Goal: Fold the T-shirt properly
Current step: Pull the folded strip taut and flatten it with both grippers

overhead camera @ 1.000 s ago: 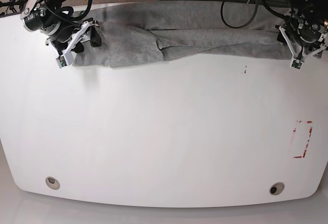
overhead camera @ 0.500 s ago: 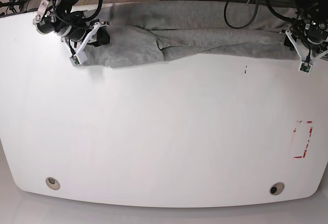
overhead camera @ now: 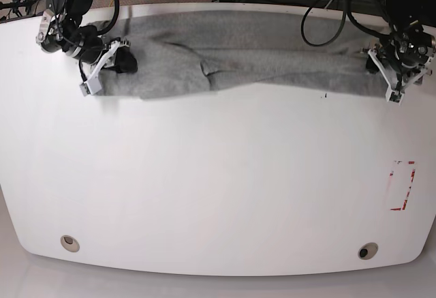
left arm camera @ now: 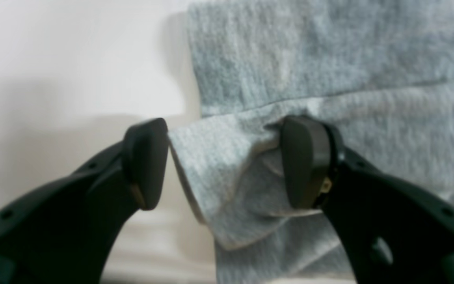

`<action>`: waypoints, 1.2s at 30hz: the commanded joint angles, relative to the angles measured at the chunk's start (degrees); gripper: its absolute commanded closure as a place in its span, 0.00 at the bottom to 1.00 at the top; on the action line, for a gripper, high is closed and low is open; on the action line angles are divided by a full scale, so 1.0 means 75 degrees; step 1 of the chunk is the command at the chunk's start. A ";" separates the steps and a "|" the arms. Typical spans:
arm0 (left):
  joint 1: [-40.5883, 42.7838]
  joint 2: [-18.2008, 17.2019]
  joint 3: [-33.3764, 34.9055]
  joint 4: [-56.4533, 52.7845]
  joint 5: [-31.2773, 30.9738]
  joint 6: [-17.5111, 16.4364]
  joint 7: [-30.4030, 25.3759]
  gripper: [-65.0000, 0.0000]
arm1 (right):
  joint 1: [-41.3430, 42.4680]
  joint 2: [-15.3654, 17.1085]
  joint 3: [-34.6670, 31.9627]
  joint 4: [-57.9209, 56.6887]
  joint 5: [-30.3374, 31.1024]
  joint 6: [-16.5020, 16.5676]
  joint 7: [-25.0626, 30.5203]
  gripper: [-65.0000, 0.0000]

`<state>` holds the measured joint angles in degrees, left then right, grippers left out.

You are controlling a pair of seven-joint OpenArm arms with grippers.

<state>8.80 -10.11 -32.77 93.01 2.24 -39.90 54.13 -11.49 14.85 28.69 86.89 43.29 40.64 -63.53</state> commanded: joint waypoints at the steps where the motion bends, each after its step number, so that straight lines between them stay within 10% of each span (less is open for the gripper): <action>1: -0.0136 -0.0018 0.0226 -0.0276 0.0082 -0.0013 0.0091 0.35 | 0.0353 0.0300 0.0037 -0.0386 -0.1101 -0.0086 0.0048 0.81; 9: -0.1132 -0.0006 0.0590 -0.0955 0.0024 -0.0013 0.0091 0.35 | 0.1807 0.0347 0.0049 -0.1487 -0.3023 -0.0086 0.0599 0.80; 18: -0.1683 0.0252 0.0238 -0.0451 -0.0070 -0.0013 0.0748 0.34 | 0.2346 0.0347 0.0026 -0.1546 -0.3222 -0.0086 0.0634 0.80; 36: -0.0980 -0.0182 -0.0629 -0.0815 -0.4231 -0.0013 0.1932 0.22 | 0.2252 0.0276 0.0084 -0.1546 -0.3222 -0.0086 0.0482 0.81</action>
<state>1.17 -11.18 -37.45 87.13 -27.11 -39.92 69.30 5.61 16.23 28.88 74.96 20.80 40.49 -57.45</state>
